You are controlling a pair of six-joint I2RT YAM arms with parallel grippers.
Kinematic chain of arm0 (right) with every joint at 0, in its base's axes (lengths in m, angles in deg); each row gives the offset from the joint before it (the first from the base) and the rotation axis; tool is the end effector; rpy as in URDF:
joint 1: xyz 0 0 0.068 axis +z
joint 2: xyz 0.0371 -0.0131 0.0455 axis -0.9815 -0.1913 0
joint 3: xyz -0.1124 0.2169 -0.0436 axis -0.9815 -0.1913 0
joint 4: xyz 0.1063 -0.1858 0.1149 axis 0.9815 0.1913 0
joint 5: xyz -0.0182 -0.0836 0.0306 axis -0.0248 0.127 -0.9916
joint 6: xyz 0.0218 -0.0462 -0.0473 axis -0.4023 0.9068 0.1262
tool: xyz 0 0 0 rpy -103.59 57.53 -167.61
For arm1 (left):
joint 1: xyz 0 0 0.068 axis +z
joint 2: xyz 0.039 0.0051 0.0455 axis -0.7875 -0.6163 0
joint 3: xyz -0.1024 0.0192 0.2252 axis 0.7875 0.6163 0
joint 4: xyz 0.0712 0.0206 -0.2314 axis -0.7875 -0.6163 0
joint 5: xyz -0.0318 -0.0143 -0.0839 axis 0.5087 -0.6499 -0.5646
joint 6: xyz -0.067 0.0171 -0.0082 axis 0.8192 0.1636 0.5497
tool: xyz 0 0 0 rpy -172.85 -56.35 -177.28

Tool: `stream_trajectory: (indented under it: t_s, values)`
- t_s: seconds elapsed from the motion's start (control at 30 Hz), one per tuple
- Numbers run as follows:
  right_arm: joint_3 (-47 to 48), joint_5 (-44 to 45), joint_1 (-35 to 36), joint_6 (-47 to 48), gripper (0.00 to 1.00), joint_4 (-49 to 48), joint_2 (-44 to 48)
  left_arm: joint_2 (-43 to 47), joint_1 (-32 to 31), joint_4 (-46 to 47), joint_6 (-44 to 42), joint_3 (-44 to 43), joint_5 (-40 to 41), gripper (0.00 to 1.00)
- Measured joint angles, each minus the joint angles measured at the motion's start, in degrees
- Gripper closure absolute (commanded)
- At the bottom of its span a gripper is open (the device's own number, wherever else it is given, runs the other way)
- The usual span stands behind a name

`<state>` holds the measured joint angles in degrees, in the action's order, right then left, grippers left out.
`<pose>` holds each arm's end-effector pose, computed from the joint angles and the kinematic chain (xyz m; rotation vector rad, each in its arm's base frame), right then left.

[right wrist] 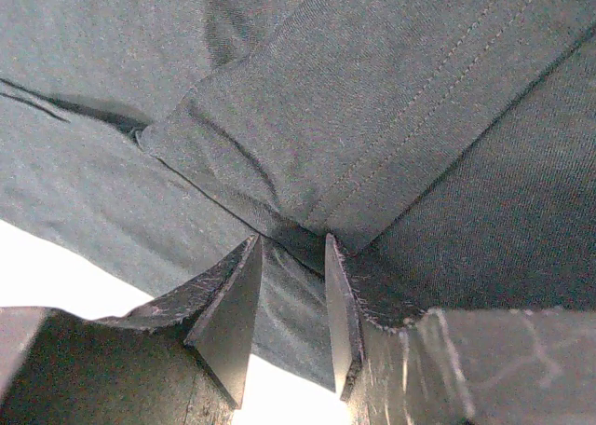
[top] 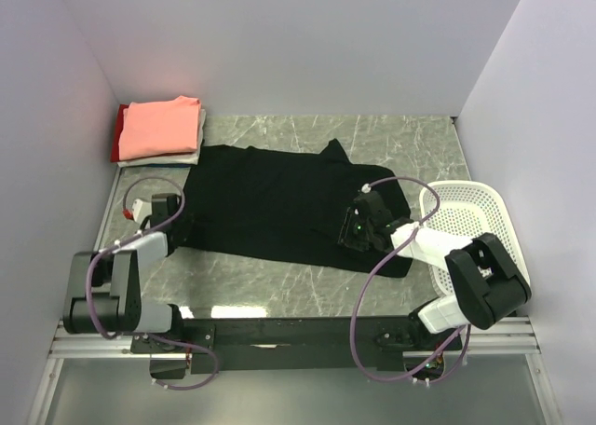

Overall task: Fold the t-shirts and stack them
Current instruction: Fold the tshirt

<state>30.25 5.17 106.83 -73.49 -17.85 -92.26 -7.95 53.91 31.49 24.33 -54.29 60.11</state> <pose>0.2290 0.1296 0.1224 0.2158 2.5745 0.6452 0.2485 0.0201 0.1137 -1.4296 1.9049 -0.3016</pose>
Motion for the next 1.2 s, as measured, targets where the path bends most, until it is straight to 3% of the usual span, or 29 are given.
stream_trajectory:
  t_s: [0.2,0.5,0.6,0.67,0.73,0.83,0.97,1.2]
  values:
    - [-2.4,-2.32,-0.2,0.15,0.59,-1.9,1.66,8.2,0.11,-2.1,1.6,5.81,0.35,0.99]
    - [-8.41,-5.97,-0.2,-0.5,0.59,2.45,10.4,21.24,0.11,-16.26,0.87,7.85,2.03,0.99]
    - [-9.68,-6.69,-0.2,-0.79,0.58,4.66,13.07,24.72,0.11,-19.21,-0.28,7.91,1.97,0.94]
    - [-10.08,-6.69,-0.2,-0.85,0.55,7.28,15.1,26.1,0.11,-19.82,-1.66,7.91,1.84,0.86]
    - [-9.86,-5.9,-0.22,-1.01,0.47,9.9,16.63,26.23,0.11,-20.13,-3.23,7.21,1.38,0.78]
    - [-7.19,-3.93,-1.09,-0.7,0.45,13.51,16.87,23.23,0.13,-20.37,-6.43,3.37,-0.22,0.71]
    - [-3.28,-2.32,-4.46,-0.5,0.45,12.92,14.03,18.23,0.11,-18.56,-9.73,-2.75,-3.63,0.67]
    - [-4.48,-1.07,-6.64,-0.9,0.45,12.04,12.33,17.29,0.11,-16.96,-12.22,-4.13,-8.61,0.67]
